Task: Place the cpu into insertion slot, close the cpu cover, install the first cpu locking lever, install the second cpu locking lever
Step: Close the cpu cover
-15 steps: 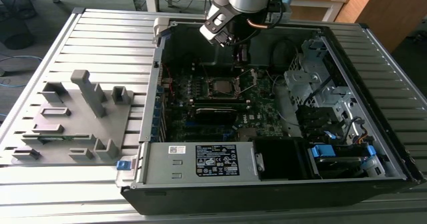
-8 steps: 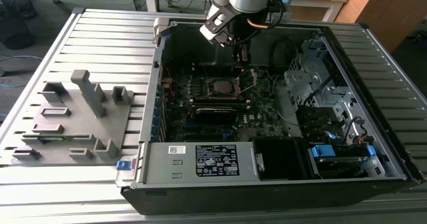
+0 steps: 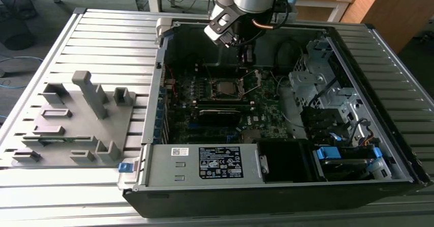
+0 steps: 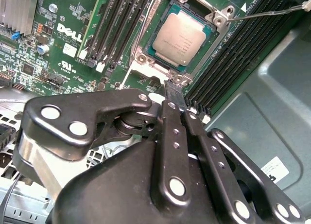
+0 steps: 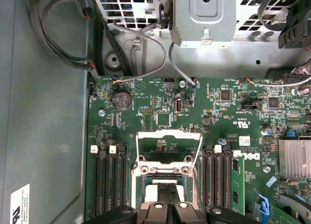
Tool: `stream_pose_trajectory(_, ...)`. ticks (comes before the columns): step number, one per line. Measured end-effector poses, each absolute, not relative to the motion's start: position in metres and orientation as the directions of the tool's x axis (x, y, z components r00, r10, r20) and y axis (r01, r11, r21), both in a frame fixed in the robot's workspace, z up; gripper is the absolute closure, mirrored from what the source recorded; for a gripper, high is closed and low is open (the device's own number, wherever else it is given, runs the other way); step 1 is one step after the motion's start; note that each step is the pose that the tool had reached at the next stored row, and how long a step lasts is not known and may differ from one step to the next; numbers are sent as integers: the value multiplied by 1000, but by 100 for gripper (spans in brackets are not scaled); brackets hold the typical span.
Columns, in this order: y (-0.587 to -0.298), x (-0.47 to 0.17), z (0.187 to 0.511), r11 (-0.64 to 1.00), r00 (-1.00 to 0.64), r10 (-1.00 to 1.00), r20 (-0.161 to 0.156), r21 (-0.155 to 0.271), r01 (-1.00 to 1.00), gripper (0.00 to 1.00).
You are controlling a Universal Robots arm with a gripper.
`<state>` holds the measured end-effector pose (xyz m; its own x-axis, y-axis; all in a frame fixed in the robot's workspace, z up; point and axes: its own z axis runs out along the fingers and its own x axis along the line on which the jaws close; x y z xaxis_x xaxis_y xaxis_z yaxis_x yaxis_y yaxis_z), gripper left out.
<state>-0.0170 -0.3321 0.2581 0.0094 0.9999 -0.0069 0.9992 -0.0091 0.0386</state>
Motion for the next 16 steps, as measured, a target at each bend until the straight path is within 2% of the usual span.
stream_pose_trajectory(16, -332, -4, 258, -9, 9, 1000, -7, 39, 999, 90)
